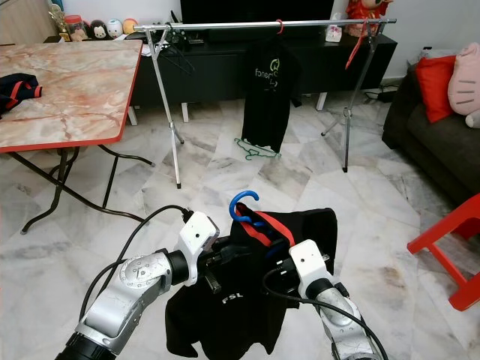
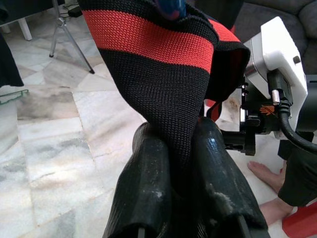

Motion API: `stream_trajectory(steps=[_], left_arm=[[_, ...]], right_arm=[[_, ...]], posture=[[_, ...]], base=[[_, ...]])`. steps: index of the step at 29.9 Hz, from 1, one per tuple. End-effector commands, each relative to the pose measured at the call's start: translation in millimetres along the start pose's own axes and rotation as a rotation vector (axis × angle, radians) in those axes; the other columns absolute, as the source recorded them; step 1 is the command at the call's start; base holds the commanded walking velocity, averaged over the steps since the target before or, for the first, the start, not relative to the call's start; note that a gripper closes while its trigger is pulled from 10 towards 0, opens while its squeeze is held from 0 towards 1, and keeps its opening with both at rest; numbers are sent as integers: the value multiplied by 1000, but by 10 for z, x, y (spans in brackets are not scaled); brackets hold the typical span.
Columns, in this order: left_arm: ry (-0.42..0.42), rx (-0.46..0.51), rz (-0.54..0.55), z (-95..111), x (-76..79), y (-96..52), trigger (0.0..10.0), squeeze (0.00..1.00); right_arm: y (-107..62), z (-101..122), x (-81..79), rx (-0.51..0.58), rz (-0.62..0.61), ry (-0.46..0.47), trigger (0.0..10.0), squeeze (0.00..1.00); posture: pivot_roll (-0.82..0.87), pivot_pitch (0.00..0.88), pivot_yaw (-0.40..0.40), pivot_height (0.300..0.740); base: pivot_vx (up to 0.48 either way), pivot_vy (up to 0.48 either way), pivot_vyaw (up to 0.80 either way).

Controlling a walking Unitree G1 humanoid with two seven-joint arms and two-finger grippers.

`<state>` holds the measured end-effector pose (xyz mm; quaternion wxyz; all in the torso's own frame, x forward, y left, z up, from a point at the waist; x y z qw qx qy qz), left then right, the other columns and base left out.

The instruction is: Hang hanger

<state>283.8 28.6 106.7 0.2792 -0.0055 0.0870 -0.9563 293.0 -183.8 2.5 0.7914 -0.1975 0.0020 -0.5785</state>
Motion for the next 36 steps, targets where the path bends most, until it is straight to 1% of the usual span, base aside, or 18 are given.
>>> stream_trajectory(steps=[1, 8, 11, 16, 19, 26, 36], left_arm=[[15, 37, -17, 109, 26, 5, 10000, 0], [15, 20, -5, 78, -4, -9, 10000, 0], [27, 12, 15, 61, -36, -9, 10000, 0], [33, 1, 17, 45, -49, -11, 10000, 0], [47, -17, 42, 12, -93, -23, 10000, 0], [68, -46, 74, -42, -144, -30, 10000, 0], [76, -52, 103, -52, -193, -37, 10000, 0]], right_arm=[[8, 18, 50, 4, -12, -10, 0, 0], [7, 2, 66, -5, -22, -18, 0, 0], [6, -12, 70, -16, -28, -26, 0, 0], [4, -24, 73, -21, -33, -25, 0, 0], [4, -22, 76, -18, -34, -24, 0, 0], [10, -6, 87, -17, -38, -28, 0, 0], [18, -1, 86, -18, -38, -34, 0, 0]], posture=[[-55, 0, -71, 740], [-56, 0, -71, 740], [-57, 0, -71, 740], [-57, 0, -70, 740], [-57, 0, -71, 740], [-58, 0, -71, 740], [-55, 0, -72, 740]], base=[[0, 0, 0], [0, 0, 0], [0, 0, 0], [0, 0, 0], [0, 0, 0], [0, 0, 0], [0, 0, 0]])
Point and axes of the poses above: a point about 5 cm out from each wrist's last joint towards the gripper, its own y axis pointing out of the wrist towards the gripper, its own z axis along the axis of the wrist's last joint, x = y × z, the point moved 3 cm from there along y, pointing out of the wrist towards the gripper, and after that the axes turned 1 degree about y, right-handed, at the moved point
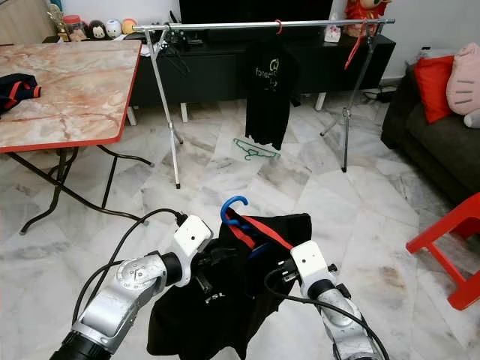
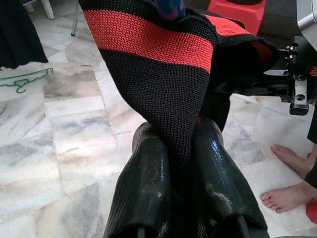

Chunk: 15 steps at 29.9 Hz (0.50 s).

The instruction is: Hang hanger

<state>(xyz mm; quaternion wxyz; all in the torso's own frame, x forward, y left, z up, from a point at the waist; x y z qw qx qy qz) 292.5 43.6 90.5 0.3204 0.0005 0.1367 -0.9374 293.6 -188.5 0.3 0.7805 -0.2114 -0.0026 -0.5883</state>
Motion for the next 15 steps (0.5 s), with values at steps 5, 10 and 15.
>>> stream_trajectory(steps=[5, 10, 15], left_arm=[[46, 43, 24, 123, -67, 2, 10000, 0], [53, 40, 28, 118, -81, -1, 10000, 0], [84, 13, 8, 65, -101, -44, 10000, 0]], right_arm=[[16, 23, 52, -4, -8, -20, 0, 0], [16, 11, 70, -15, -10, -31, 0, 0], [22, 12, 86, -20, -12, -39, 0, 0]], posture=[[-55, 0, -72, 740], [-56, 0, -71, 740], [-56, 0, -71, 740]], base=[[0, 0, 0], [0, 0, 0], [0, 0, 0]])
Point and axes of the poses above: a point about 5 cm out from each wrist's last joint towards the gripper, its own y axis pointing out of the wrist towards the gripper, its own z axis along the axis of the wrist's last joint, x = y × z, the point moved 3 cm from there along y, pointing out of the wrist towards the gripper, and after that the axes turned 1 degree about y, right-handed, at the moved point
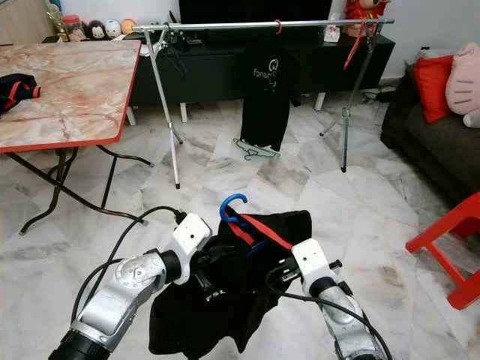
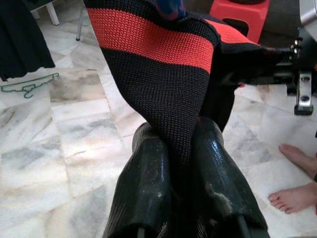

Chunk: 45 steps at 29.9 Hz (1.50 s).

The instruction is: Hang hanger

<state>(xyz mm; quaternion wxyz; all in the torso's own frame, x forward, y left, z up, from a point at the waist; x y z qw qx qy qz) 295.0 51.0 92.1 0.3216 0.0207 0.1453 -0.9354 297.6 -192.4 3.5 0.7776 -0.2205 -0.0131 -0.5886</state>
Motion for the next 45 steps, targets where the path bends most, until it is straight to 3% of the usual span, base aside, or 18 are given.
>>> stream_trajectory(steps=[1, 4, 5, 6, 9, 13, 21, 27, 30, 36, 37, 42, 45], left_arm=[[58, 2, -5, 40, -52, -16, 10000, 0], [106, -43, -8, -34, -101, -63, 10000, 0], [190, -109, -12, -141, -159, -117, 10000, 0], [219, -131, -14, -175, -176, -135, 10000, 0], [254, -171, -6, -246, -234, -179, 10000, 0], [360, -251, -22, -357, -316, -278, 10000, 0], [489, -259, -160, -328, -370, -500, 10000, 0], [481, -211, -229, -172, -475, -650, 10000, 0], [484, -243, -357, -197, -434, -788, 10000, 0], [487, -227, -442, -165, -400, -859, 10000, 0], [472, -217, -497, -152, -358, -896, 10000, 0], [452, -180, -569, -96, -274, -892, 10000, 0], [413, -93, -564, 31, -233, -813, 10000, 0]], right_arm=[[6, -15, 32, -19, -3, -14, 0, 0], [7, -20, 39, -25, 0, -20, 0, 0], [8, -29, 44, -33, 4, -29, 0, 0], [7, -32, 46, -35, 5, -31, 0, 0], [6, -43, 56, -42, 5, -36, 0, 0], [2, -61, 84, -57, 4, -47, 0, 0], [-14, -138, 153, -114, 22, -84, 0, 0], [-57, -244, 224, -178, 31, -132, 0, 0], [-74, -286, 265, -205, 25, -140, 0, 0], [-79, -301, 280, -215, 28, -143, 0, 0], [-85, -314, 284, -221, 30, -145, 0, 0], [-97, -342, 282, -231, 39, -151, 0, 0], [-111, -374, 258, -241, 46, -152, 0, 0]], posture=[[-54, 0, -72, 740], [-54, 0, -73, 740], [-54, 0, -73, 740], [-54, 0, -73, 740], [-54, 0, -73, 740], [-55, 0, -75, 740], [-47, 0, -81, 740], [-45, 0, -82, 740], [-42, 0, -84, 740], [-43, 0, -84, 740], [-43, 0, -84, 740], [-46, 0, -85, 740], [-48, 0, -85, 740]], base=[[0, 0, 0], [0, 0, 0], [0, 0, 0], [0, 0, 0], [0, 0, 0], [0, 0, 0], [0, 0, 0], [0, 0, 0], [0, 0, 0], [0, 0, 0], [0, 0, 0], [0, 0, 0], [0, 0, 0]])
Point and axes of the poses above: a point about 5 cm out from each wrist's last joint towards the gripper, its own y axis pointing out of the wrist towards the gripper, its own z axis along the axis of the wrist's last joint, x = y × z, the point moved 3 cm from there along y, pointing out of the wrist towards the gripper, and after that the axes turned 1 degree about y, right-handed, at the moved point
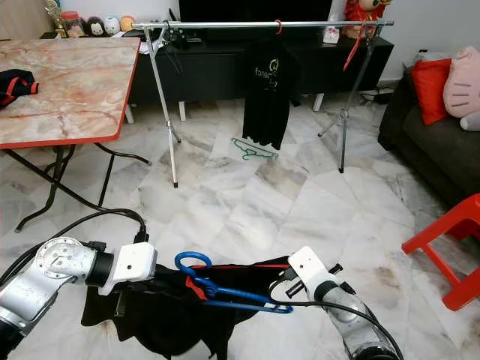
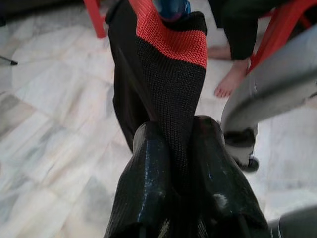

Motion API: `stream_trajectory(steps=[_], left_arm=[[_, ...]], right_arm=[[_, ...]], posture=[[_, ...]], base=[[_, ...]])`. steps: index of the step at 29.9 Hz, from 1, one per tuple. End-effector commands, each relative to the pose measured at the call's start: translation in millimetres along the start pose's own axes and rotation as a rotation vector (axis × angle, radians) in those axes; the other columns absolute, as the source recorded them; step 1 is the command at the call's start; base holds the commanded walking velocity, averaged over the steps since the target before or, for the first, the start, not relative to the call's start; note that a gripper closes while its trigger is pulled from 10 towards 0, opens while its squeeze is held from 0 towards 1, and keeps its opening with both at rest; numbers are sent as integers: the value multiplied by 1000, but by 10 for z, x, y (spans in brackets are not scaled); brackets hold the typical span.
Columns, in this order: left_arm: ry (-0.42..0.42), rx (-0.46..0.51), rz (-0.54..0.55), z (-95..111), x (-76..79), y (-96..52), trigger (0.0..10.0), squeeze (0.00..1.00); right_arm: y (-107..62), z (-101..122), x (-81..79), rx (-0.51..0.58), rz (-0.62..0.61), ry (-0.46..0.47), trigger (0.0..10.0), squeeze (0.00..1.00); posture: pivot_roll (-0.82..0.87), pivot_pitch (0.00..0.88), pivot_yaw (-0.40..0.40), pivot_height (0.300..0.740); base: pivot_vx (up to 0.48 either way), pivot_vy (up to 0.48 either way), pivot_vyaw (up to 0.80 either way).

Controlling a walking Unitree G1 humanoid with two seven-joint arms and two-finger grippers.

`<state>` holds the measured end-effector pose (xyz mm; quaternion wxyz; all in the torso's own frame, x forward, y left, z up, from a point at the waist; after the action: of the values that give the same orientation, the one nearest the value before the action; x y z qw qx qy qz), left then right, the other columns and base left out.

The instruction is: Hang hanger

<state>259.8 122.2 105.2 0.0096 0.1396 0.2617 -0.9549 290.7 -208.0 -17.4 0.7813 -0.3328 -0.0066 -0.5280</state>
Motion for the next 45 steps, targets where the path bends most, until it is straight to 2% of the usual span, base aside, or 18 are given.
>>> stream_trajectory(steps=[1, 7, 8, 10, 11, 12, 13, 14, 19, 24, 28, 32, 37, 41, 42, 43, 44, 45], left_arm=[[27, 24, 11, 96, -66, -80, 10000, 0], [45, -16, -44, 39, 38, 30, 10000, 0], [43, -13, -52, 37, 58, 56, 10000, 0], [43, -15, -63, 29, 91, 98, 10000, 0], [44, -18, -66, 24, 100, 111, 10000, 0], [48, -28, -70, 16, 108, 127, 10000, 0], [50, -31, -70, 14, 110, 133, 10000, 0], [50, -33, -67, 9, 110, 150, 10000, 0], [50, -35, -58, 1, 101, 179, 10000, 0], [51, -24, -51, 23, 99, 216, 10000, 0], [50, -25, -43, 19, 91, 222, 10000, 0], [48, -24, -27, 15, 80, 230, 10000, 0], [44, -23, -27, 10, 97, 231, 10000, 0], [39, -21, -31, 8, 125, 249, 10000, 0], [38, -21, -31, 7, 128, 255, 10000, 0], [31, -20, -25, -1, 131, 265, 10000, 0], [31, -20, -25, -1, 131, 265, 10000, 0], [22, -17, -8, -16, 123, 285, 10000, 0]], right_arm=[[-80, -166, 155, -69, -52, 6, 0, 0], [-57, -160, 95, -68, -40, 12, 0, 0], [-45, -139, 89, -61, -38, 16, 902, 0], [-23, -93, 84, -45, -35, 33, 3843, 0], [-14, -71, 89, -37, -34, 44, 4902, 0], [-3, -31, 100, -21, -25, 61, 10000, 0], [1, -17, 101, -15, -20, 68, 10000, 0], [12, 31, 92, 7, 11, 99, 10000, 1000], [30, 80, 72, 14, 70, 127, 10000, 1000], [7, 99, -55, 18, 235, 124, 10000, 1000], [-19, 81, -75, -4, 307, 130, 10000, 1000], [-107, -31, -106, -68, 424, 93, 10000, 1000], [-203, -56, -79, -76, 504, 106, 10000, 1000], [-248, 114, 152, 29, 468, 177, 10000, 1000], [-241, 203, 268, 79, 420, 211, 10000, 1000], [-235, 382, 523, 180, 312, 303, 10000, 1000], [-235, 382, 523, 180, 312, 303, 10000, 1000], [-263, 598, 816, 309, 192, 395, 10000, 1000]], posture=[[-49, 0, -85, 740], [-51, 0, -83, 740], [-51, 0, -83, 740], [-53, 0, -83, 740], [-51, 0, -84, 740], [-51, 0, -84, 740], [-51, 0, -84, 740], [-50, 0, -84, 740], [-50, 0, -85, 740], [-48, 0, -84, 740], [-48, 0, -84, 740], [-45, 0, -82, 740], [-45, 0, -80, 740], [-44, 0, -78, 740], [-44, 0, -78, 740], [-48, 0, -76, 740], [-48, 0, -76, 740], [-48, 0, -76, 740]], base=[[0, 0, 0], [0, 0, 0], [0, 0, 0], [0, 0, 0], [0, 0, 0], [0, 0, 0], [0, 0, 0], [0, 0, 0], [0, 0, 0], [0, 0, 0], [0, 0, 0], [0, 0, 0], [0, 0, 0], [0, 0, 0], [0, 0, 0], [0, 0, 0], [0, 0, 0], [0, 0, 0]])
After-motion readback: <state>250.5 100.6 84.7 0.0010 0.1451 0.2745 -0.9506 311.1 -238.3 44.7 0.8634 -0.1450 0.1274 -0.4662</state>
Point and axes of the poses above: a point about 5 cm out from each wrist's last joint towards the gripper, its own y axis pointing out of the wrist towards the gripper, its own z axis along the axis of the wrist's last joint, x = y × z, the point moved 3 cm from there along y, pointing out of the wrist towards the gripper, and after that the axes turned 1 degree about y, right-handed, at the moved point
